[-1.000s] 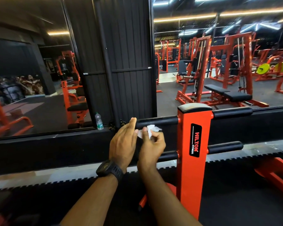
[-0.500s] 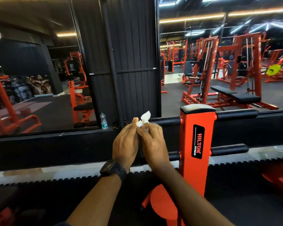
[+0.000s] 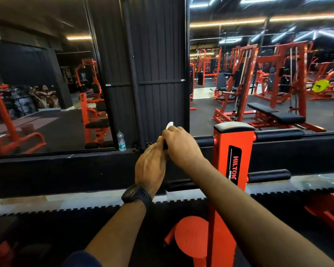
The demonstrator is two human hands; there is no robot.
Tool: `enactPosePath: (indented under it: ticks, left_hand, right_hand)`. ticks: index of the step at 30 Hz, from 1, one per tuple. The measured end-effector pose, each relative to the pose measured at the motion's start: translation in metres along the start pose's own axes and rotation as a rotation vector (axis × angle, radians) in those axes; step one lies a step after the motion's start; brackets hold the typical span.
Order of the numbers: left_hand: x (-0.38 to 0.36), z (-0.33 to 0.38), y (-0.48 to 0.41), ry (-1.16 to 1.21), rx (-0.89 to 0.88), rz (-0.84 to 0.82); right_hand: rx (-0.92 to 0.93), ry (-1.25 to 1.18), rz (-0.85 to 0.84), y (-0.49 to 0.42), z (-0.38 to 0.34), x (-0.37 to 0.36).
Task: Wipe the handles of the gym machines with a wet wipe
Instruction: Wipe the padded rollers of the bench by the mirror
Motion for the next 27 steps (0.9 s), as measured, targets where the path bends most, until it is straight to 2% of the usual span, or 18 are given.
enactPosePath:
  ticks: [2, 6, 10, 11, 15, 19, 20, 24, 27]
  left_hand:
    - [0.000, 0.000, 0.000, 0.004, 0.006, 0.006]
    - [-0.001, -0.002, -0.001, -0.042, -0.011, 0.012]
    - [-0.006, -0.003, -0.002, -0.028, -0.005, 0.003]
    - [-0.007, -0.003, -0.001, -0.021, 0.003, 0.000]
    - [-0.006, -0.001, 0.000, -0.035, -0.001, -0.008]
    - [-0.004, -0.004, -0.003, -0.031, 0.022, -0.019]
    - [-0.003, -0.004, -0.002, -0.036, 0.030, -0.016]
    - [-0.002, 0.000, -0.002, -0.075, 0.011, -0.020]
    - [-0.002, 0.001, -0.004, -0.052, 0.021, -0.001]
  right_hand:
    - [-0.021, 0.042, -0.061, -0.001, 0.003, 0.006]
    - [-0.227, 0.083, -0.126, 0.003, 0.046, 0.023]
    - [-0.027, 0.089, -0.087, 0.011, 0.004, 0.011]
    - [-0.030, 0.058, -0.078, 0.011, 0.008, 0.011]
    - [-0.246, 0.011, -0.080, 0.010, 0.046, 0.021]
    - [-0.014, 0.026, -0.074, 0.013, -0.003, 0.013]
    - [-0.006, 0.028, -0.087, 0.014, 0.000, 0.012]
    - [-0.266, 0.031, -0.051, 0.024, 0.068, 0.028]
    - [-0.166, 0.089, -0.050, 0.025, 0.039, 0.022]
Point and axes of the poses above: each hand's wrist, its own y-axis away from the middle knuckle, its own x-axis out of the back of the hand, z = x × y, the point moved 8 cm from there along -y, towards the middle knuckle, and after that the axes turned 15 degrees about -z, right-handed, at the moved point
